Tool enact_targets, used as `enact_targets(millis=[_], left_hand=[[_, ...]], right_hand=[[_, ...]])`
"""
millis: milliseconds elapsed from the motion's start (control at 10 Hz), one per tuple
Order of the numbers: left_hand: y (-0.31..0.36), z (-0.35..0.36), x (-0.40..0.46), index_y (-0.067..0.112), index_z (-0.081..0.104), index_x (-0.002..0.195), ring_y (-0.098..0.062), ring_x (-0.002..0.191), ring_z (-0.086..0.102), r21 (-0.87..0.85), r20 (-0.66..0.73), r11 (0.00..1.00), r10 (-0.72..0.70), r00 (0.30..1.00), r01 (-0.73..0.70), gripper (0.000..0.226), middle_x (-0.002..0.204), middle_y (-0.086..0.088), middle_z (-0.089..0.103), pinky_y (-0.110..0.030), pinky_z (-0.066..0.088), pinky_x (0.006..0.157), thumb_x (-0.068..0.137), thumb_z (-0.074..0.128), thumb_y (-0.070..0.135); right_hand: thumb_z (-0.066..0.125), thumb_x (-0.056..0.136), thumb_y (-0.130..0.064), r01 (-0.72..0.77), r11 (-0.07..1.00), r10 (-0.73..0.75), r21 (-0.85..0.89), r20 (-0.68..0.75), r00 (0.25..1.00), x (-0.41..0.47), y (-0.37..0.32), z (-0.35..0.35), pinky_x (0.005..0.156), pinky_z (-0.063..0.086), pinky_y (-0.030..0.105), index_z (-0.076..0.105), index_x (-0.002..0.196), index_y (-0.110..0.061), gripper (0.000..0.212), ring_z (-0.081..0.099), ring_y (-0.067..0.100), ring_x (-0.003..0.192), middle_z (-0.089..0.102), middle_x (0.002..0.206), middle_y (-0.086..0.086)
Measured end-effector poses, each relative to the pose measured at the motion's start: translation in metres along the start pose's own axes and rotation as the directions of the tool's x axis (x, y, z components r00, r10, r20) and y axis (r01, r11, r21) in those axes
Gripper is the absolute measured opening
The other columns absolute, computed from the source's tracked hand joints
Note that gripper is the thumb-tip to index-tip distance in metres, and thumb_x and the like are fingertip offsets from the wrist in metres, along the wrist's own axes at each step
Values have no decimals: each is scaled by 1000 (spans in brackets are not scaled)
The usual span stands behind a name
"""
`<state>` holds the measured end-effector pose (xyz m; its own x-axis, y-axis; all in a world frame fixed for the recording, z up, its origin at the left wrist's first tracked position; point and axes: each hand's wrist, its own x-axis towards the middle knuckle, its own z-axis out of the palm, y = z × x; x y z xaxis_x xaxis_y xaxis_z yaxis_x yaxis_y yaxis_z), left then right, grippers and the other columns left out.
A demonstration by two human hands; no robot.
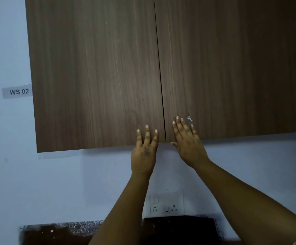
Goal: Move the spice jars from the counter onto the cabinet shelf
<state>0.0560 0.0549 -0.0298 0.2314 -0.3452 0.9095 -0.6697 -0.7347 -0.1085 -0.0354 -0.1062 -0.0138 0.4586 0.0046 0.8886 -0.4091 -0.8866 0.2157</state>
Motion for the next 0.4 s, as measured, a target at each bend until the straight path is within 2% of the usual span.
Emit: enact_targets(millis=[100,200,300,400], left_hand=[[2,8,0,16,39,148,-43,138,37,-6,-43,1000,5,999,-5,73,155,-13,33,-28,55,53,83,74,20],[6,8,-3,12,28,153,-45,144,19,-63,4,997,34,999,-34,58,160,-15,20,-35,56,84,101,43,35],[6,7,-7,10,14,155,-38,148,-3,-228,18,973,39,999,-34,60,163,-13,4,-50,24,117,104,32,35],[4,-10,-2,4,10,154,-27,150,-4,-279,-57,959,28,998,-43,62,162,-14,0,-46,8,122,104,33,32]], right_hand=[[27,100,-36,-98,991,99,93,-8,995,-8,-17,6,119,7,43,7,154,-8,64,-2,22,150,1,162,8],[34,103,-28,-224,948,224,226,28,974,-9,-40,1,120,5,43,5,154,-8,62,-6,22,150,-2,162,8],[32,104,-26,-324,887,315,330,82,946,-5,-60,-8,122,2,43,1,154,-7,62,-14,20,148,-9,162,8],[26,105,-33,-337,880,313,334,125,942,-2,-65,-28,122,-1,42,-6,153,-7,64,-18,18,147,-15,161,9]])
